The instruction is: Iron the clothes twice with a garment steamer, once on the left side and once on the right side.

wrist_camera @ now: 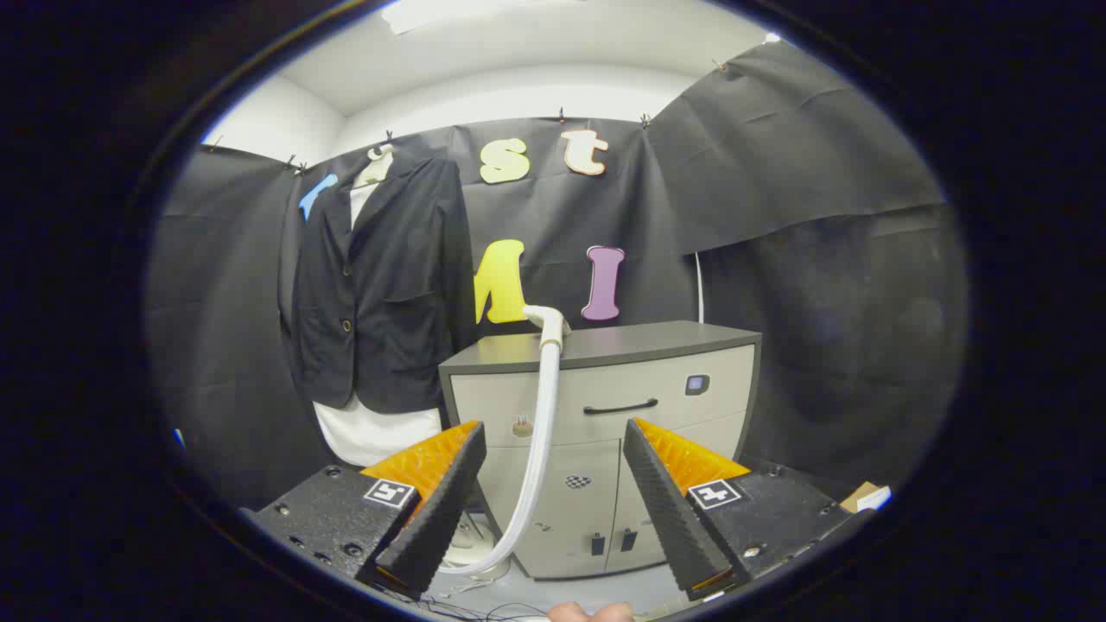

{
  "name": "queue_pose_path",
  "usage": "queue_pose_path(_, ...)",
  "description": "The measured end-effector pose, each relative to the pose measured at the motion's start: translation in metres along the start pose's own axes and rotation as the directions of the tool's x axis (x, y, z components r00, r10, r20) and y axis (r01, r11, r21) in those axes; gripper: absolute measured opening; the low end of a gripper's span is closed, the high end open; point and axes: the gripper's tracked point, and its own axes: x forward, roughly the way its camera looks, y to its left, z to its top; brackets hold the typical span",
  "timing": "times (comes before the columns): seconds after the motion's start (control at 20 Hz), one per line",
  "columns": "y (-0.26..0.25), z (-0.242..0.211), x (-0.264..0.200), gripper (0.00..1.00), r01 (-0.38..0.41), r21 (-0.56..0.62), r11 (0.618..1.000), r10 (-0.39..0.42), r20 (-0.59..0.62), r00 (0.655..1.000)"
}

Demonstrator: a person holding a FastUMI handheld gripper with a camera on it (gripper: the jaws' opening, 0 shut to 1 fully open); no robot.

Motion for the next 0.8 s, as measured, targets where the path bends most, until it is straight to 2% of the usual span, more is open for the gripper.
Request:
queue_pose_path(0.4, -0.002, 0.010, 0.011, 1.00, 0.009, 0.006, 1.000, -0.009, -0.009, 1.000)
queue_pose_path(0.8, -0.003, 0.001, 0.016, 1.00, 0.026, 0.005, 1.000, -0.025, -0.042, 0.999)
